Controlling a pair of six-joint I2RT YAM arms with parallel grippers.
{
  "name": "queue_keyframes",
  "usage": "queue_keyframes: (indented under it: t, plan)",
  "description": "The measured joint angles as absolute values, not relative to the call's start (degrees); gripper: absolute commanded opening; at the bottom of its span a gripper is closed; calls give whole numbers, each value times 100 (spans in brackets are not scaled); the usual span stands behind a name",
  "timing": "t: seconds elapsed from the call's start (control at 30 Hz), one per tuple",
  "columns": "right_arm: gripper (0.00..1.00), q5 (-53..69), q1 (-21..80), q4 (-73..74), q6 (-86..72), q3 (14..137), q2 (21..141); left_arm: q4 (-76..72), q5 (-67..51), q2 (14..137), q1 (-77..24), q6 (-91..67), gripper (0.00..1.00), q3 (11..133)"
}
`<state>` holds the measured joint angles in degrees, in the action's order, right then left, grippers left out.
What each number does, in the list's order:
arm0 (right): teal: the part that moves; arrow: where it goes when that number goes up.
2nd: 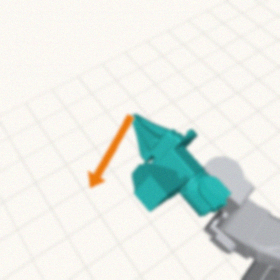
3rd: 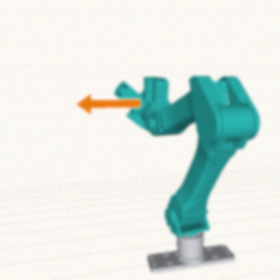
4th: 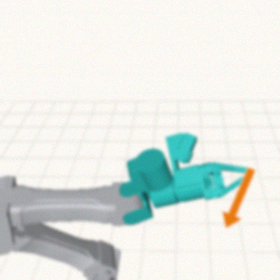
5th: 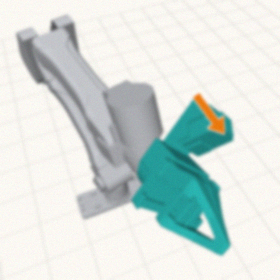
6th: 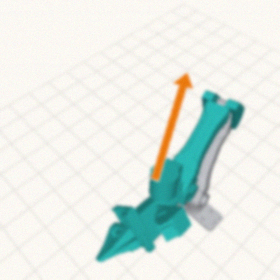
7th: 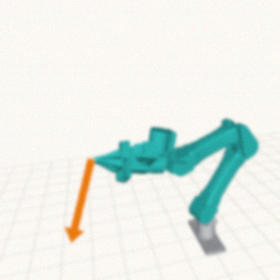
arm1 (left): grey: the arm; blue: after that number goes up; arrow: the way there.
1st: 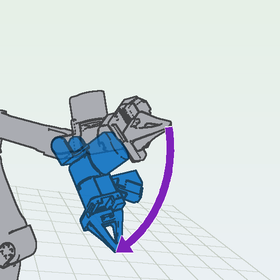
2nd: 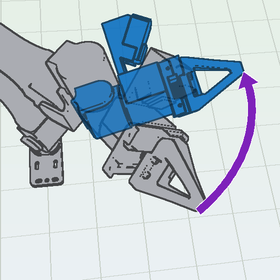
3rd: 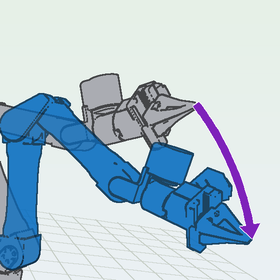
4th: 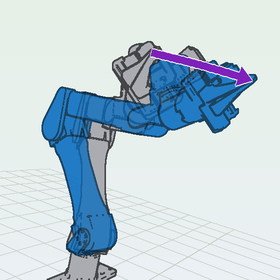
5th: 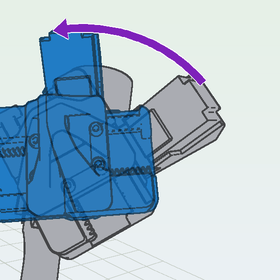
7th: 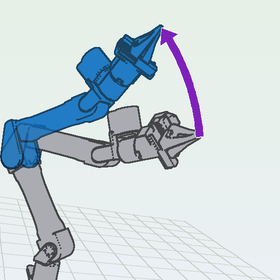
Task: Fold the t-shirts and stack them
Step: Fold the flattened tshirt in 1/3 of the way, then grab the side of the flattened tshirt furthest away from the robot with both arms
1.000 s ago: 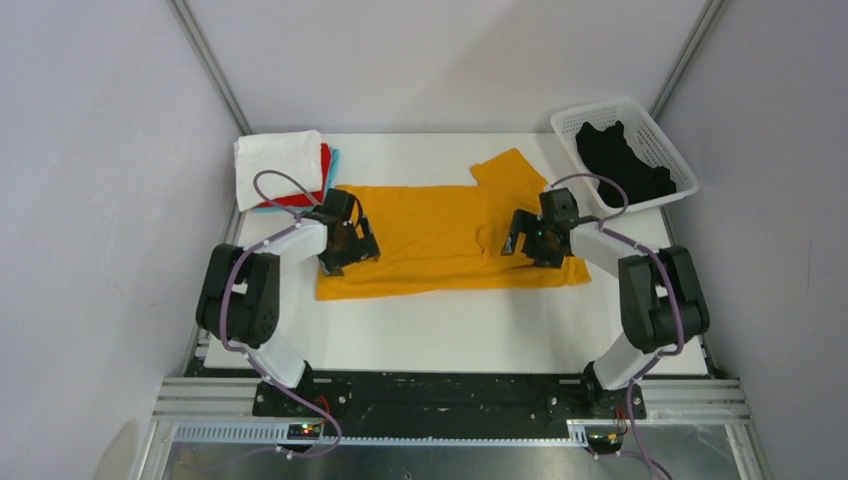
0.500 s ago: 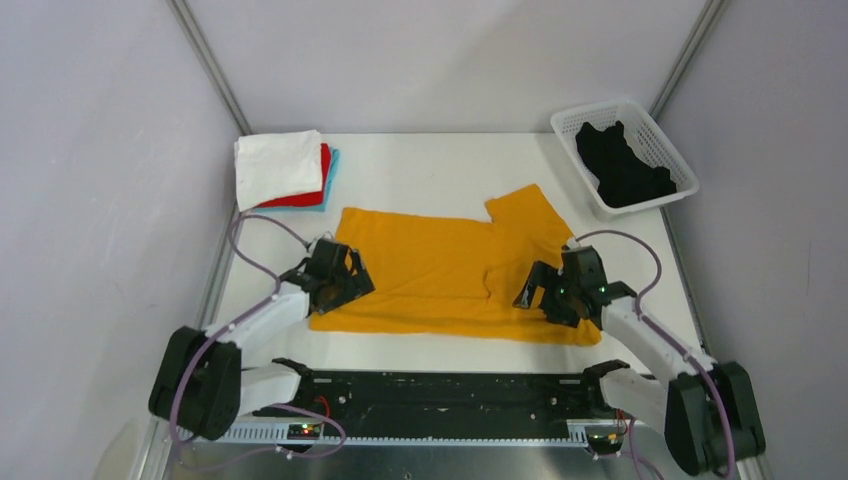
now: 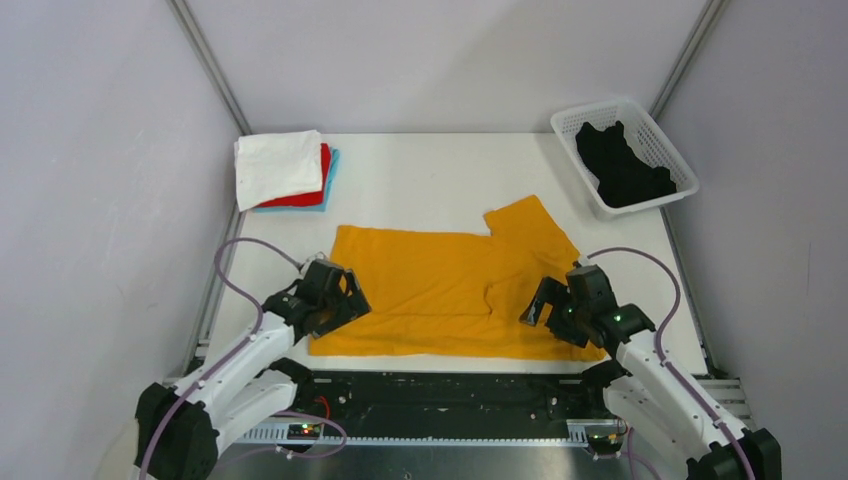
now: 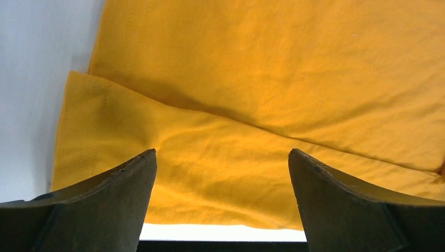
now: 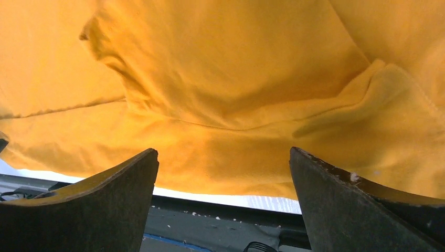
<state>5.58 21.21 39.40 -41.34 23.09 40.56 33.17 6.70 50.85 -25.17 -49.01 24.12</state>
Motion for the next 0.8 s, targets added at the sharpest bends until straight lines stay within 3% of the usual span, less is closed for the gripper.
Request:
queue_keyframes:
  t: [0.3, 0.5, 0.63, 0.8]
  plan:
    - [99, 152, 1798, 3249, -3426, 3828, 5170, 3721, 1199, 6130, -2169, -4488, 100, 4523]
    - [100, 454, 808, 1544, -3168, 4609, 6700, 3577, 1431, 8221, -1286, -4010, 100, 6357]
    - [99, 648, 687, 1208, -2923, 5634, 8232, 3505, 1271, 9789, -928, -3726, 100, 7489]
    - [99, 904, 569, 945, -2818, 6090, 8958, 3544, 1031, 11102, -631, -3583, 97, 8359]
